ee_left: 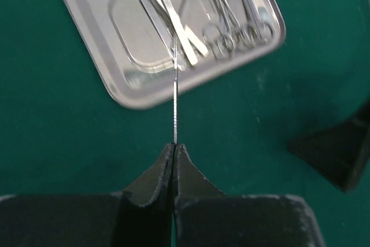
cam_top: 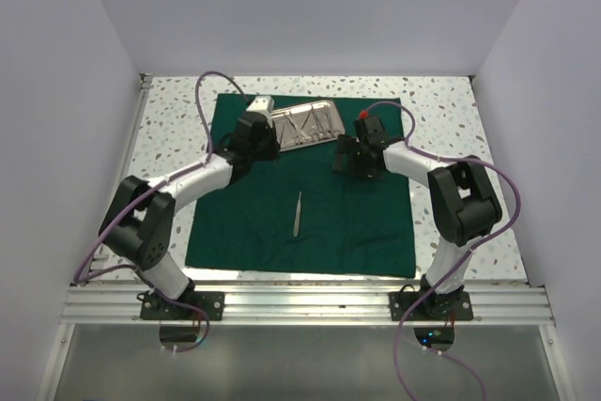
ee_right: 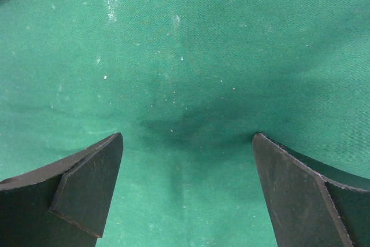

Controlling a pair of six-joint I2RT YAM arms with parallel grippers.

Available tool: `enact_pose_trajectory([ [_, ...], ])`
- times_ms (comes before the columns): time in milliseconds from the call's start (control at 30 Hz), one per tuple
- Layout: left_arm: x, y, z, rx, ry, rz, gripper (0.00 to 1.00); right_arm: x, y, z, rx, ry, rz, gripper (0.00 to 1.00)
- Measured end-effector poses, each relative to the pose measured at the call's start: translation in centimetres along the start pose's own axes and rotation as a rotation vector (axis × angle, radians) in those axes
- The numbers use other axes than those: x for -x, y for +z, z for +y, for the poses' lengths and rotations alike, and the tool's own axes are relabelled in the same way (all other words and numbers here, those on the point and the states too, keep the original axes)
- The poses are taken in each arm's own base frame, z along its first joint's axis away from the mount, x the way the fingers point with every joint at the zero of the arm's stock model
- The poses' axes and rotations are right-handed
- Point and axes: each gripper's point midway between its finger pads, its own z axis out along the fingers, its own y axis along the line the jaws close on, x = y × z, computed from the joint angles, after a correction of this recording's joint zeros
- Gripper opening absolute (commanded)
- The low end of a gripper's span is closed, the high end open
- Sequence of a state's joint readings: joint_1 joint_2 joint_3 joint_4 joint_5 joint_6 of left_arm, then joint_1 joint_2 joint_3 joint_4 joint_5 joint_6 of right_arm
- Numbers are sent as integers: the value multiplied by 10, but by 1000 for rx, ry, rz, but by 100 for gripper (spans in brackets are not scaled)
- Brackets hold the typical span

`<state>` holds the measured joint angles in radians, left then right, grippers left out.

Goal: Open and lay out the surgical kit
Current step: Place the medical item in the surgical kit.

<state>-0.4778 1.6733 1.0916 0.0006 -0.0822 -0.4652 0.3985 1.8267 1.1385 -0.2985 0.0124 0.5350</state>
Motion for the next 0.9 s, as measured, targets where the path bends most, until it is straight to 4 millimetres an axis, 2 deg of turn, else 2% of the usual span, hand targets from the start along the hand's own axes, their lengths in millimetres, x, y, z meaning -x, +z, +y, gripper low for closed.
enact_pose_trajectory([
  [200, -83, -40, -45, -72, 27, 81, 0, 0, 0, 0, 0, 0, -1, 98],
  [300, -110, -58, -64, -94, 38, 102, 0, 1, 0, 0, -3, 0, -3, 98],
  [467, -135, -71, -73, -84, 14, 105, 0, 1, 0, -1, -6, 0, -5, 98],
  [700, -162, -67, -73, -34, -22, 137, 0, 1, 0, -2, -11, -1, -9, 98],
  [733, -167, -66, -73, -25, -26, 145, 5, 1, 0, -2, -12, -1, -8, 98],
  [767, -171, -64, -72, -19, -27, 155, 22, 2, 0, -2, -12, -1, -9, 98],
  [833, -180, -62, -69, 1, -31, 176, 42, 2, 0, -2, -12, -1, -9, 98],
  [867, -184, -62, -68, 11, -34, 185, 69, 2, 0, -2, -12, -1, -9, 98],
  [900, -187, -62, -67, 20, -35, 192, 75, 2, 0, -2, -12, -1, -9, 98],
])
